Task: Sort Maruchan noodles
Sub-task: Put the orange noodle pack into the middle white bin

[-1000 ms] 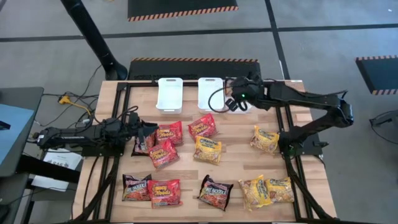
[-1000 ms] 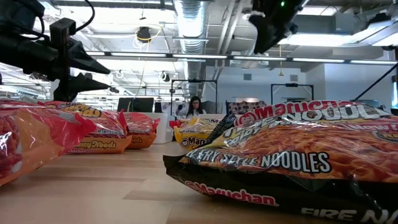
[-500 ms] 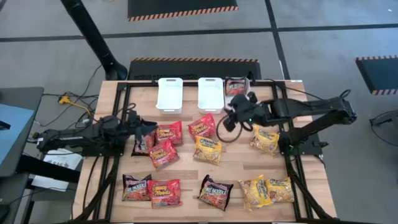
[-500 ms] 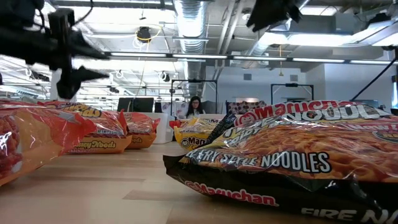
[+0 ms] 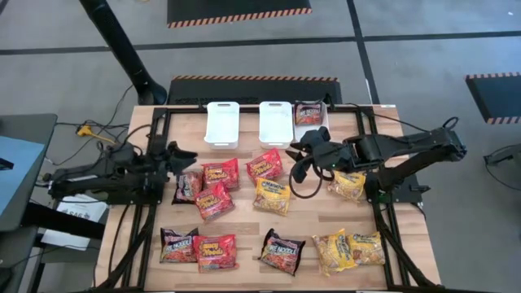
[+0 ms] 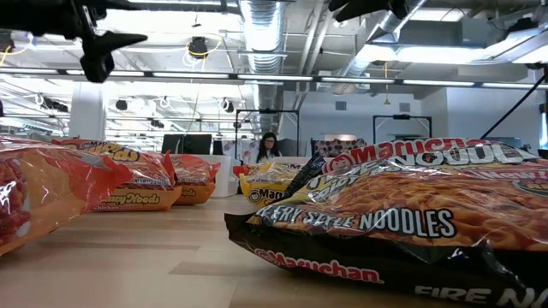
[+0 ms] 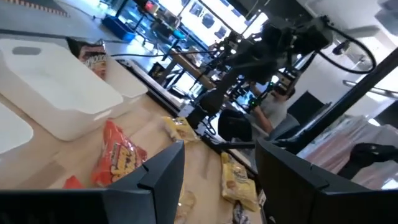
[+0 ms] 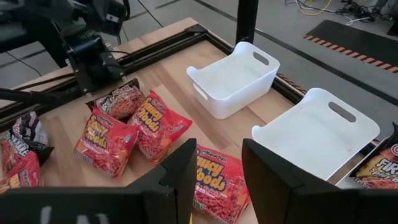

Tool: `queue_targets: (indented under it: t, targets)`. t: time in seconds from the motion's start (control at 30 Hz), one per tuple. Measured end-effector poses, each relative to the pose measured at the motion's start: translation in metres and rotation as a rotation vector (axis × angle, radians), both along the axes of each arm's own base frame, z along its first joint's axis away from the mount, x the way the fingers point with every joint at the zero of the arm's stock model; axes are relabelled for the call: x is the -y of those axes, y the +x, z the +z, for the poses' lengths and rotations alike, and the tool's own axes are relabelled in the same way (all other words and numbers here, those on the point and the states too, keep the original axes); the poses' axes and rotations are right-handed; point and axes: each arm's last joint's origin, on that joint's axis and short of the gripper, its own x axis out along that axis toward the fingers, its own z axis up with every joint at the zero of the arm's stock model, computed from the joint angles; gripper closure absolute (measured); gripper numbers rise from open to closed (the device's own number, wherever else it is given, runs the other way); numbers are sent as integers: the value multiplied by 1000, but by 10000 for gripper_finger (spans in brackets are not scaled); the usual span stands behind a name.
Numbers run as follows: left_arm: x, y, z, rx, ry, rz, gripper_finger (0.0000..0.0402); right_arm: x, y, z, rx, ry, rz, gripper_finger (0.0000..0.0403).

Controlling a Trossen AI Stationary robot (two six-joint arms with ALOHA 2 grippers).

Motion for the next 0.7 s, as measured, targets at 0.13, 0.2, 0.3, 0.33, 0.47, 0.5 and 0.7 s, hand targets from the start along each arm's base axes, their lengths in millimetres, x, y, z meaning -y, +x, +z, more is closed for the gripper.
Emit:
queue_targets:
  t: [0.13,0.2,0.3,0.33,0.47,0.5,0.7]
  targets:
    - [0,-8,13,-42,30,46,216,1,0,0,0,0,-3,251]
    - [0,-12,19,-68,30,74,216,1,0,0,0,0,-3,250]
    - [0,-16,28,-125,23,84,216,1,0,0,0,0,-3,250]
    - [0,-16,31,-146,21,80,216,1,0,0,0,0,-4,250]
    - [-1,-9,40,-260,-3,64,216,1,0,0,0,0,-4,251]
    - [-1,-6,40,-304,-6,56,216,1,0,0,-1,0,-3,251]
    - [-1,19,20,-607,-48,-72,216,1,0,0,-1,0,-4,251]
